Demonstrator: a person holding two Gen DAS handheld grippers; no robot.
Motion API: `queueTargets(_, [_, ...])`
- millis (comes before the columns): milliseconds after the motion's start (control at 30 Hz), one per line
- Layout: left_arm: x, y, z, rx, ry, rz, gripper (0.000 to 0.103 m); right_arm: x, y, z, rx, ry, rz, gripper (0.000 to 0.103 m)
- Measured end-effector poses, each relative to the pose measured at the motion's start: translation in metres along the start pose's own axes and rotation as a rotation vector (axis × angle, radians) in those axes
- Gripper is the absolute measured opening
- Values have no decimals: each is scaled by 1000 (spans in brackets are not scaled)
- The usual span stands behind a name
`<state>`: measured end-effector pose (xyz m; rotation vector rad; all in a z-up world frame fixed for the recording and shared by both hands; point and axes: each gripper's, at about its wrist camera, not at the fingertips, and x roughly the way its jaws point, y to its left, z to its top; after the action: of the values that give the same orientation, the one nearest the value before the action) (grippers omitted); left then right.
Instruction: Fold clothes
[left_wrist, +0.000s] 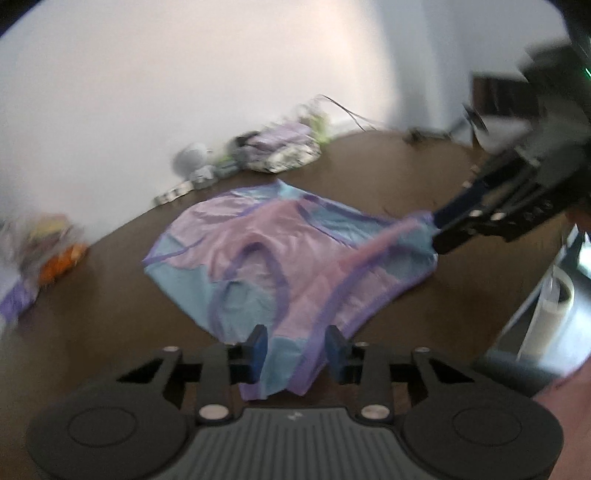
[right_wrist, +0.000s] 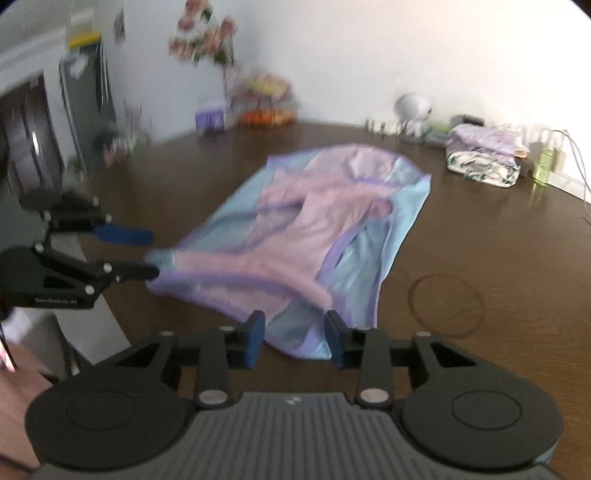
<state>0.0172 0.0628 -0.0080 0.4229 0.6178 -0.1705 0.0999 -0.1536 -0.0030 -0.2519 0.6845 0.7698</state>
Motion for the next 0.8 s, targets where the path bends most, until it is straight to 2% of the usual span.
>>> queueTargets(100, [12, -11, 1, 77, 25, 30, 33, 16, 7, 4, -57, 34, -95, 33])
queueTargets(167, [17, -14, 0, 108, 41, 37, 33, 24, 8, 7, -61, 54, -114, 33])
queueTargets(233, [20, -17, -2, 132, 58, 41, 29, 29, 7, 8, -55, 71, -126, 33])
queueTargets(267, [22, -17, -3, 133, 65, 39, 24, 32, 7, 8, -52, 80, -132, 31])
queueTargets(367, [25, -15, -7, 120, 77, 33, 13, 37, 9, 7, -52, 104, -127, 22])
queueTargets(433, [26, -13, -9, 107, 80, 30, 8, 37, 12, 7, -63, 110, -123, 8])
queueTargets(500, [25, -11, -9, 88, 75, 34, 5, 36, 14, 7, -72, 111, -118, 4])
queueTargets(600, [20, -4, -8, 30, 47, 55, 4, 23, 12, 8, -54, 71, -86, 3])
queueTargets(700, [6, 14, -7, -107, -10, 42, 4, 3, 5, 7, -23, 10, -27, 3])
queueTargets(800, [-9, 25, -15, -198, -52, 11, 5, -17, -3, -1, -8, -39, 56, 3])
